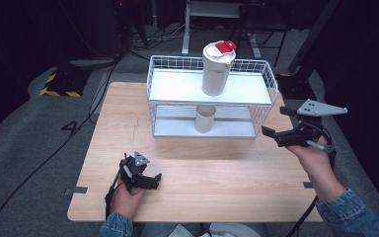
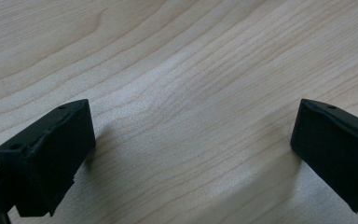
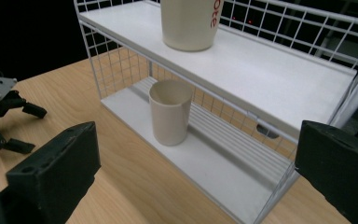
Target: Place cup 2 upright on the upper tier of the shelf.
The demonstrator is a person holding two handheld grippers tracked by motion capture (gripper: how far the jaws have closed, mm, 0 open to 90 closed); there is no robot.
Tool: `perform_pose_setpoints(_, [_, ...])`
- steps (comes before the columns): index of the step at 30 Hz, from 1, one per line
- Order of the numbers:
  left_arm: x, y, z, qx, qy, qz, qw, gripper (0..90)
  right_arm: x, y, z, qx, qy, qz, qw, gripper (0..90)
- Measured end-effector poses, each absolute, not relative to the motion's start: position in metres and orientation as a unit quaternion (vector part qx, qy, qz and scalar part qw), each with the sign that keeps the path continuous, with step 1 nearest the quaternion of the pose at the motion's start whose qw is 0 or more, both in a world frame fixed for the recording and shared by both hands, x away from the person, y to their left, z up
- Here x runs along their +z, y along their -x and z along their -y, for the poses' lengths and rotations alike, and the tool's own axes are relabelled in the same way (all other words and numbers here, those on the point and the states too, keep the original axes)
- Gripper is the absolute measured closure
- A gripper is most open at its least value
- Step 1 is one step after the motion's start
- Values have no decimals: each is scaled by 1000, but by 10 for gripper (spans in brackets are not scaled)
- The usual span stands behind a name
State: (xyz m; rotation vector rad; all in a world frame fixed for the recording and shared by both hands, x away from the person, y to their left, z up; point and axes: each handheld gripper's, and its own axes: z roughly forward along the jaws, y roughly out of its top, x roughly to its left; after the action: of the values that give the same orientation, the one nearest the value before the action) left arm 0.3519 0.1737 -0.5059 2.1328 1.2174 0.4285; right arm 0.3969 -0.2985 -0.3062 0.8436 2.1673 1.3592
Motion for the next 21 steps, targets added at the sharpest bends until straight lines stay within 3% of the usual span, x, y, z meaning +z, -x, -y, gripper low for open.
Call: perform_pose_setpoints(21, [-506, -352, -174, 163, -811, -463, 319, 2, -397, -376, 337, 449, -376, -787, 195, 10])
